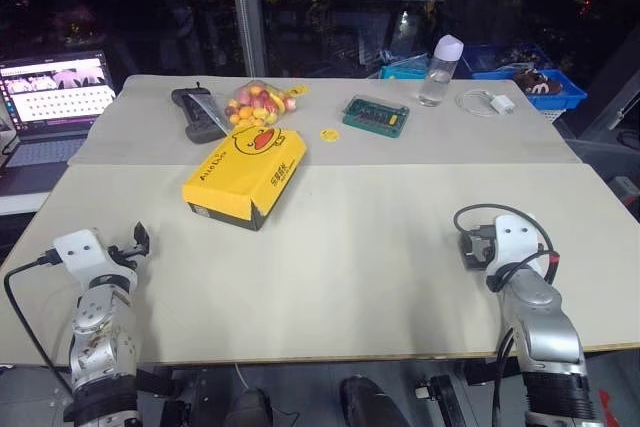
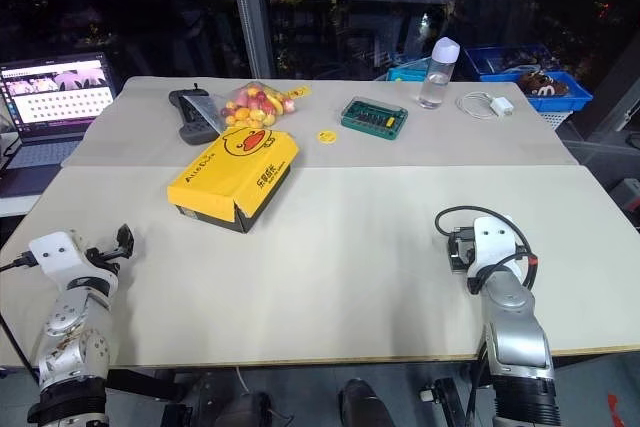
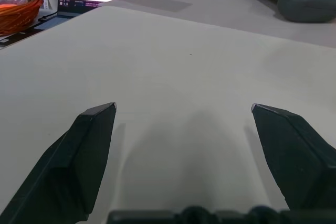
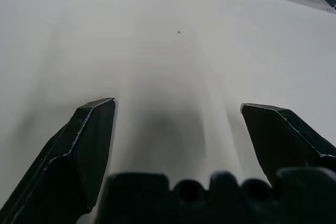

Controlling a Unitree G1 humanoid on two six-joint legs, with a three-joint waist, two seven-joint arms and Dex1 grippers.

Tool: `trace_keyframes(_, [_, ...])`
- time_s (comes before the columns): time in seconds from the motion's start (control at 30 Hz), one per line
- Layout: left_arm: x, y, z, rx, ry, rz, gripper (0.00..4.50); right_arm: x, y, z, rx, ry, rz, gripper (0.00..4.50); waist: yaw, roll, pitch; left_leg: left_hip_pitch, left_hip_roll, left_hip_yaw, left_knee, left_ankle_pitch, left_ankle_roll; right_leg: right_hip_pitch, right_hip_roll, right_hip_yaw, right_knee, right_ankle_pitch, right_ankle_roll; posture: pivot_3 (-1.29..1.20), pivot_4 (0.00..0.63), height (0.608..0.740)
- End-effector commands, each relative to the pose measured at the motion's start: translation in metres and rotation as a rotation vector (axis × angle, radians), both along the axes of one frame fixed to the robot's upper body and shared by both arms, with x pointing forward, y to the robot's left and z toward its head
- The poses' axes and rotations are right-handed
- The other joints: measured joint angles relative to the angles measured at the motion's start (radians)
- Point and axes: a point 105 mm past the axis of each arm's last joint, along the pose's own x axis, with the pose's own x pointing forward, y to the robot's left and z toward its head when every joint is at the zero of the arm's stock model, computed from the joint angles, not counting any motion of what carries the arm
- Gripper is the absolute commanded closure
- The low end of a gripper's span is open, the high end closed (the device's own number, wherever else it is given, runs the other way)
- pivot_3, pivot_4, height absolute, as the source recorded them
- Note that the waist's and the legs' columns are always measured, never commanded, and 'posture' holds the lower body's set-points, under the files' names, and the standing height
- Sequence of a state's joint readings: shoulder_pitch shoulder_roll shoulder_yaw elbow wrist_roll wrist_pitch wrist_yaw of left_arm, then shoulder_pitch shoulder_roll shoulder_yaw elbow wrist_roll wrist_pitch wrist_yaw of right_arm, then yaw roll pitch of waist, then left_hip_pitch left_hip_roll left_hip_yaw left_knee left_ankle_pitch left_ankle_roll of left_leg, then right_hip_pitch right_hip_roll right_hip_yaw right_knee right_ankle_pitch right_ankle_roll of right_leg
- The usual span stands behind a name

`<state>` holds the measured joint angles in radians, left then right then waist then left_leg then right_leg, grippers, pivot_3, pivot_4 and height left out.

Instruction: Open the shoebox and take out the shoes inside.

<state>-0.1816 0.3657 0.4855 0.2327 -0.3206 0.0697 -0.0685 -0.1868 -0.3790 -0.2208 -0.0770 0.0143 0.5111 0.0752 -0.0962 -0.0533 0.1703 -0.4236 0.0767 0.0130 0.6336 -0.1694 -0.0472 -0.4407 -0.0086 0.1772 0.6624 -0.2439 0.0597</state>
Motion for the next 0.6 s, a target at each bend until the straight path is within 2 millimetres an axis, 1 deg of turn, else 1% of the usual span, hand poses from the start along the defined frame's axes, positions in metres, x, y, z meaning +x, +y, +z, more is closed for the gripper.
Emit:
trace_keyframes(0.03, [0.001, -0.001, 0.01, 0.02, -0.021, -0.021, 0.05, 0.0, -0.01, 0.015, -0.02, -0.05, -0.031, 0.0, 0.0, 0.0, 0.0, 0.0, 0.0, 0.0, 0.0, 0.0, 0.0, 0.0, 0.0, 0.0, 0.0, 0.0, 0.0, 0.0, 0.15, 0.697])
trace_keyframes(0.1, [0.002, 0.002, 0.01, 0.027, -0.007, -0.058, 0.05, 0.003, -0.009, 0.023, -0.01, -0.067, 0.003, 0.0, 0.0, 0.0, 0.0, 0.0, 0.0, 0.0, 0.0, 0.0, 0.0, 0.0, 0.0, 0.0, 0.0, 0.0, 0.0, 0.0, 0.15, 0.697])
trace_keyframes(0.13, [0.002, 0.002, 0.013, 0.024, -0.006, -0.097, 0.05, 0.005, -0.003, 0.028, -0.013, -0.075, 0.064, 0.0, -0.001, 0.0, 0.0, 0.0, 0.0, 0.0, 0.0, 0.0, 0.0, 0.0, 0.0, 0.0, 0.0, 0.0, 0.0, 0.0, 0.15, 0.697])
trace_keyframes(0.17, [0.004, -0.005, 0.017, 0.049, 0.006, -0.198, 0.05, 0.008, 0.01, 0.035, 0.004, -0.08, 0.154, 0.0, -0.001, 0.0, 0.0, 0.0, 0.0, 0.0, 0.0, 0.0, 0.0, 0.0, 0.0, 0.0, 0.0, 0.0, 0.0, 0.0, 0.15, 0.697])
trace_keyframes(0.23, [0.005, -0.017, 0.021, 0.09, 0.033, -0.333, 0.05, 0.009, 0.025, 0.043, 0.025, -0.085, 0.266, 0.0, -0.008, 0.0, 0.0, 0.0, 0.0, 0.0, 0.0, 0.0, 0.0, 0.0, 0.0, 0.0, 0.0, 0.0, 0.0, 0.0, 0.15, 0.697])
trace_keyframes(0.3, [0.0, -0.027, 0.029, 0.161, 0.074, -0.485, 0.05, 0.007, 0.049, 0.057, 0.132, -0.083, 0.426, 0.0, -0.013, 0.0, 0.0, 0.0, 0.0, 0.0, 0.0, 0.0, 0.0, 0.0, 0.0, 0.0, 0.0, -0.001, -0.001, 0.0, 0.15, 0.697])
trace_keyframes(0.33, [-0.005, -0.029, 0.036, 0.182, 0.082, -0.553, 0.05, 0.002, 0.064, 0.064, 0.165, -0.071, 0.542, 0.0, -0.016, 0.0, 0.0, 0.0, 0.0, -0.001, 0.0, 0.0, 0.0, 0.0, 0.0, -0.001, 0.001, -0.001, -0.002, 0.0, 0.15, 0.697])
trace_keyframes(0.37, [-0.012, -0.028, 0.042, 0.192, 0.101, -0.622, 0.05, -0.009, 0.083, 0.069, 0.21, -0.024, 0.686, 0.0, -0.019, 0.0, 0.001, 0.0, 0.0, -0.001, 0.0, 0.0, 0.0, 0.0, 0.0, -0.001, 0.001, -0.001, -0.002, 0.0, 0.15, 0.697])
trace_keyframes(0.43, [-0.024, -0.027, 0.049, 0.213, 0.139, -0.706, 0.05, -0.031, 0.107, 0.076, 0.242, 0.046, 0.891, 0.0, -0.023, 0.0, 0.001, -0.001, 0.0, -0.002, -0.001, 0.0, 0.0, 0.0, 0.0, -0.002, 0.001, -0.002, -0.003, 0.0, 0.15, 0.697])
trace_keyframes(0.53, [-0.034, -0.024, 0.053, 0.227, 0.178, -0.757, 0.05, -0.047, 0.124, 0.082, 0.239, 0.093, 1.026, 0.0, -0.024, 0.0, 0.001, 0.0, 0.0, -0.003, -0.002, 0.0, 0.0, 0.0, -0.001, -0.004, 0.001, -0.006, -0.007, 0.0, 0.15, 0.697])
trace_keyframes(0.6, [-0.038, -0.021, 0.055, 0.233, 0.191, -0.765, 0.05, -0.049, 0.131, 0.081, 0.192, 0.112, 1.057, 0.0, -0.024, 0.0, 0.001, 0.0, 0.0, -0.004, -0.001, 0.0, 0.0, 0.0, -0.001, -0.005, 0.001, -0.007, -0.009, 0.0, 0.15, 0.697])
